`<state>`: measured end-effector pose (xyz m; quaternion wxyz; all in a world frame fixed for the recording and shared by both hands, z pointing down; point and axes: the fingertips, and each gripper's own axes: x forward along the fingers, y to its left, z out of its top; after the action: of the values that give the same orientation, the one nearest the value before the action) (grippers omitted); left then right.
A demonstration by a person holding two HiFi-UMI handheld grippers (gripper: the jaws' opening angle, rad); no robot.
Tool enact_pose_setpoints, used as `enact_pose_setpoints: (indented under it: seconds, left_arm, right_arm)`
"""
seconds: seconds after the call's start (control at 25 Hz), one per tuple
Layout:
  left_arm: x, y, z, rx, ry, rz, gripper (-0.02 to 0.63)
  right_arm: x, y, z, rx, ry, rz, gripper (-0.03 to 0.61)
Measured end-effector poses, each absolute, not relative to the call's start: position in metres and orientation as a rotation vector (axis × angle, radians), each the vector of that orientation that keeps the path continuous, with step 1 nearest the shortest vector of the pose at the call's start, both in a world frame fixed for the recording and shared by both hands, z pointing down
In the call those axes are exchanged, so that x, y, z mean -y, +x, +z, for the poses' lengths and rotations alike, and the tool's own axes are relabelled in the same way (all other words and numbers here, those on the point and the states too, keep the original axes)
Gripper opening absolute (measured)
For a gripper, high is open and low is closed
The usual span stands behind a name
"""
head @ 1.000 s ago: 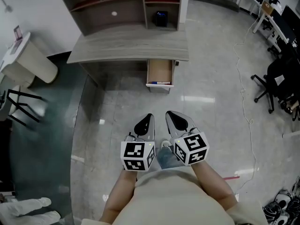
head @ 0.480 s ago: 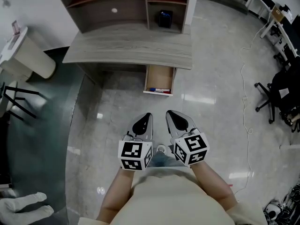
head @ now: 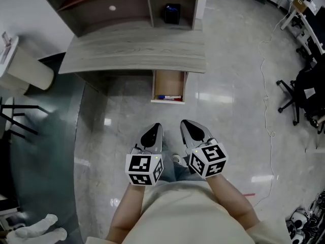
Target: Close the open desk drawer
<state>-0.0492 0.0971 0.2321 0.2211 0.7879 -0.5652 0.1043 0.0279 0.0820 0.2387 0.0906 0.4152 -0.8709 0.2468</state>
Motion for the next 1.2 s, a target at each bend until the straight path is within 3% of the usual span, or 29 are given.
enact_pose_setpoints:
  seconds: [0.64, 0.92, 1.0, 1.2]
  left_arm:
    - [0.001, -0.069, 0.288, 1.456, 2.151, 0.315, 0.003]
    - [0.027, -0.087, 0.341, 1.423, 2.067, 0.327, 0.005]
    - [0.034, -0.090, 0.360, 1.398, 2.031, 0.320, 0.074]
    - [0.050, -0.104, 0.407, 1.361, 1.926, 0.258, 0.144]
  right_arm:
    - [-0.003, 0.006, 0.306, 2.496, 1.322, 0.928, 0.003]
    - [0.024, -0.003, 0.356, 2.463, 1.346, 1.107, 0.065]
    - [0.029, -0.003, 0.373, 2.442, 1.350, 1.167, 0.087]
    - [0.041, -0.004, 0.413, 2.419, 1.369, 1.366, 0.138]
